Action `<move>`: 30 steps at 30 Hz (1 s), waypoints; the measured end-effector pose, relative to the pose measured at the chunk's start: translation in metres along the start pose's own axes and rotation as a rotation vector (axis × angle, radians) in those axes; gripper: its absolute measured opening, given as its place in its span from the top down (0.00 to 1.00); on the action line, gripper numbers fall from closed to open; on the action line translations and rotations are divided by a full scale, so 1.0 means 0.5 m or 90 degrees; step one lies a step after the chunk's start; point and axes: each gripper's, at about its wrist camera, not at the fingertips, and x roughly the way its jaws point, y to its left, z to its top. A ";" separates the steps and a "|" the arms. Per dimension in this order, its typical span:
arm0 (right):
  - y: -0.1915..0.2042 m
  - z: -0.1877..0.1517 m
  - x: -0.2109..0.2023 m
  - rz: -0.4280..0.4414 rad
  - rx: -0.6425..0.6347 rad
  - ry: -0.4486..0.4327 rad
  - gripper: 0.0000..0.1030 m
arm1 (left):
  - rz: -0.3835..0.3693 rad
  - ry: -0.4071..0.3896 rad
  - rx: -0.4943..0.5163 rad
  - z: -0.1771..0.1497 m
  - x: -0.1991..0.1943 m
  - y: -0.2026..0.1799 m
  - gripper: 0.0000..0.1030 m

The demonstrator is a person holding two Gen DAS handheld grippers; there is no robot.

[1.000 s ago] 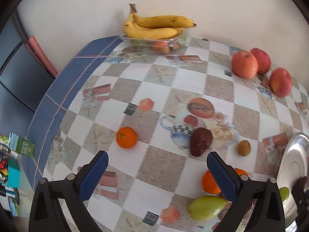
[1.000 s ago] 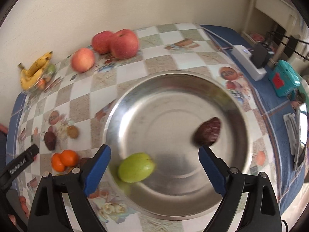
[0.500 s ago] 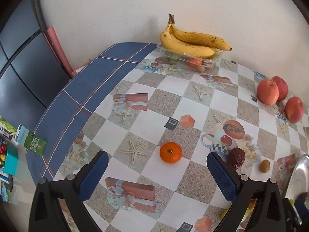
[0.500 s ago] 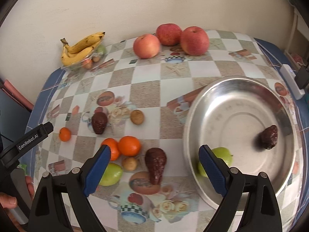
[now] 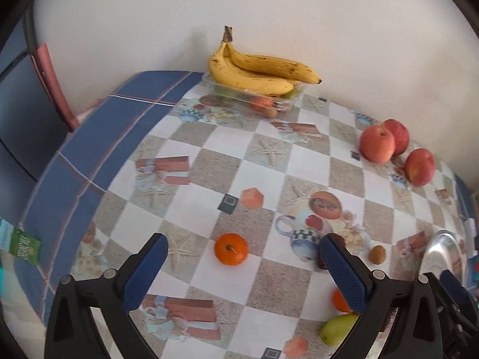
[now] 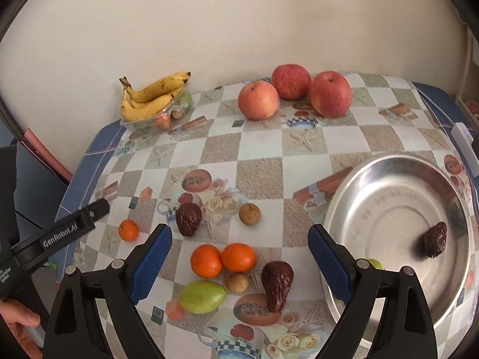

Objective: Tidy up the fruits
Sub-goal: 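Withdraw both grippers from the bowl toward the remaining fruit, then grasp a tangerine with the left gripper while the right gripper grasps a brown kiwi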

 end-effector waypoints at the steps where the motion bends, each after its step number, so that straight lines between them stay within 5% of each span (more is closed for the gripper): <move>1: 0.003 0.003 0.001 0.000 -0.003 -0.004 0.10 | -0.007 0.001 -0.004 0.002 0.003 0.004 0.00; 12: 0.002 0.020 0.049 -0.007 -0.002 0.002 0.21 | -0.020 0.009 -0.065 0.014 0.056 0.046 0.00; 18: 0.004 0.019 0.095 -0.015 -0.014 0.027 0.40 | -0.009 0.045 -0.071 -0.003 0.108 0.047 0.03; 30: -0.011 0.006 0.177 -0.022 -0.011 0.076 0.64 | -0.020 0.102 -0.079 -0.036 0.181 0.044 0.39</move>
